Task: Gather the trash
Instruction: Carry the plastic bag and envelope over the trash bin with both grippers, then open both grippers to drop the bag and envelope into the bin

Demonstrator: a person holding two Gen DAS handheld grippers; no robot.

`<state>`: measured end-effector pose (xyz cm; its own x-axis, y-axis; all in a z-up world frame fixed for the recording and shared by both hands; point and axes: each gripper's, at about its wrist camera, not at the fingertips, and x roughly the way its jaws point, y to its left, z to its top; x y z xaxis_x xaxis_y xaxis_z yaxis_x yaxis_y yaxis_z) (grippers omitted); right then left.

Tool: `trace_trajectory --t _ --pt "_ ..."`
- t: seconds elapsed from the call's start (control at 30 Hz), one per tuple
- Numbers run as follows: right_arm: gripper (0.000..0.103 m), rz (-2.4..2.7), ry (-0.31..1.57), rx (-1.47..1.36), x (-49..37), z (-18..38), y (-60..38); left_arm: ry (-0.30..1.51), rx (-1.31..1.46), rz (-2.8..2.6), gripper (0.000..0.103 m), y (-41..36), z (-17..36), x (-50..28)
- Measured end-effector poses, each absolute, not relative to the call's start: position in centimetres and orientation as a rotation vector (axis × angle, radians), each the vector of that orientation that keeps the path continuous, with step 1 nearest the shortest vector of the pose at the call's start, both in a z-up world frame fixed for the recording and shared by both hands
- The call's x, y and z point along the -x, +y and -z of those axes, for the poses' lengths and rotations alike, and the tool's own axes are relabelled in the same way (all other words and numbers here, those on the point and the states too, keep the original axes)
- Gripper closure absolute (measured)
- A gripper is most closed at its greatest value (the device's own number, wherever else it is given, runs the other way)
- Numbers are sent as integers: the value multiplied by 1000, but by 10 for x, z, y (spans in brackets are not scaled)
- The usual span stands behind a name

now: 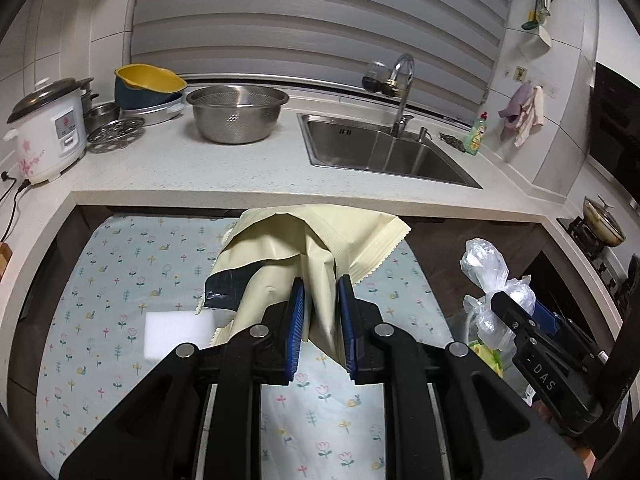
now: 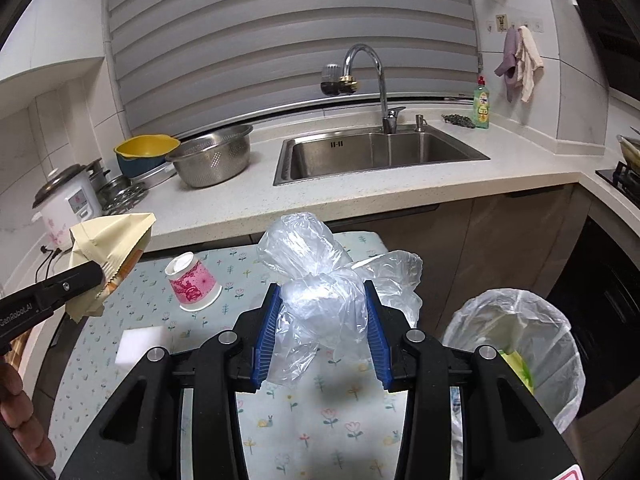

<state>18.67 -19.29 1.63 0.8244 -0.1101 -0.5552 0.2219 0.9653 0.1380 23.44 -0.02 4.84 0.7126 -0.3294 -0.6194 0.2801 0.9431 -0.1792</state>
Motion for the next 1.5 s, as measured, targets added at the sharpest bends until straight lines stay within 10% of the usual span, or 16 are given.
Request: trace_trajectory --t 1.5 --pt "64 455 597 -369 -61 31 -403 828 -182 722 73 -275 11 -151"
